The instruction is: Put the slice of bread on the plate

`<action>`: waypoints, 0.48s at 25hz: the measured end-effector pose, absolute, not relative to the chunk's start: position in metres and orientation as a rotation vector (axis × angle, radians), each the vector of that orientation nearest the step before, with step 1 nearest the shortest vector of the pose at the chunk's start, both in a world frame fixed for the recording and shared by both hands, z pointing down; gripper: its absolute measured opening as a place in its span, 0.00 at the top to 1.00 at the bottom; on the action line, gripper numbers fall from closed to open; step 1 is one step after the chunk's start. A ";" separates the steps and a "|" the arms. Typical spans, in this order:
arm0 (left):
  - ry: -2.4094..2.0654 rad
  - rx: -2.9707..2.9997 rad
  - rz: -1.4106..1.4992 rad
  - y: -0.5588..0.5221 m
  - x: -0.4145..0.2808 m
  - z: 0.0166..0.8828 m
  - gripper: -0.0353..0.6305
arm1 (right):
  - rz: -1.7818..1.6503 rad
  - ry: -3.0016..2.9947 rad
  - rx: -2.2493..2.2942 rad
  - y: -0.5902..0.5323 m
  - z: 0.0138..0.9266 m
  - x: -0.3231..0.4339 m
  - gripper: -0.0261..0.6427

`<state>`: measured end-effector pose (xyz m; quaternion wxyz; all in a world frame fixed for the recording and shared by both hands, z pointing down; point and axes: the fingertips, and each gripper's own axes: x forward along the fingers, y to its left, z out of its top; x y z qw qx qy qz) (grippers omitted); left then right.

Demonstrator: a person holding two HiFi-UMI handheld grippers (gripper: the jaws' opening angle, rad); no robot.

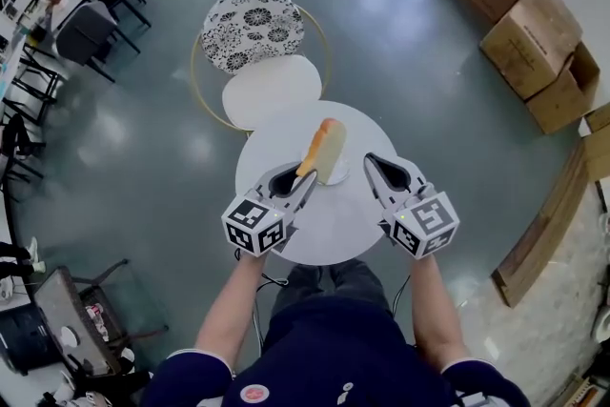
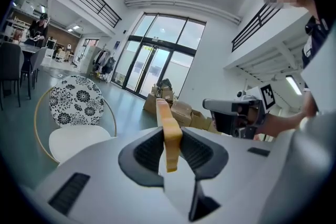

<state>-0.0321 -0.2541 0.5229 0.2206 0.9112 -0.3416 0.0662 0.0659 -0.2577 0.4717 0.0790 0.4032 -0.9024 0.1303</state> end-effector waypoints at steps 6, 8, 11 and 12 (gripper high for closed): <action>-0.944 2.491 0.212 -0.259 -0.025 0.564 0.80 | 0.457 -2.677 1.250 -0.269 0.515 0.069 0.95; -0.944 2.480 0.229 -0.262 -0.021 0.575 0.80 | 0.476 -2.662 1.260 -0.272 0.528 0.072 0.95; -0.938 2.451 0.244 -0.265 -0.018 0.593 0.80 | 0.510 -2.640 1.269 -0.276 0.546 0.075 0.95; -0.935 2.438 0.248 -0.266 -0.016 0.600 0.80 | 0.520 -2.634 1.269 -0.277 0.551 0.076 0.95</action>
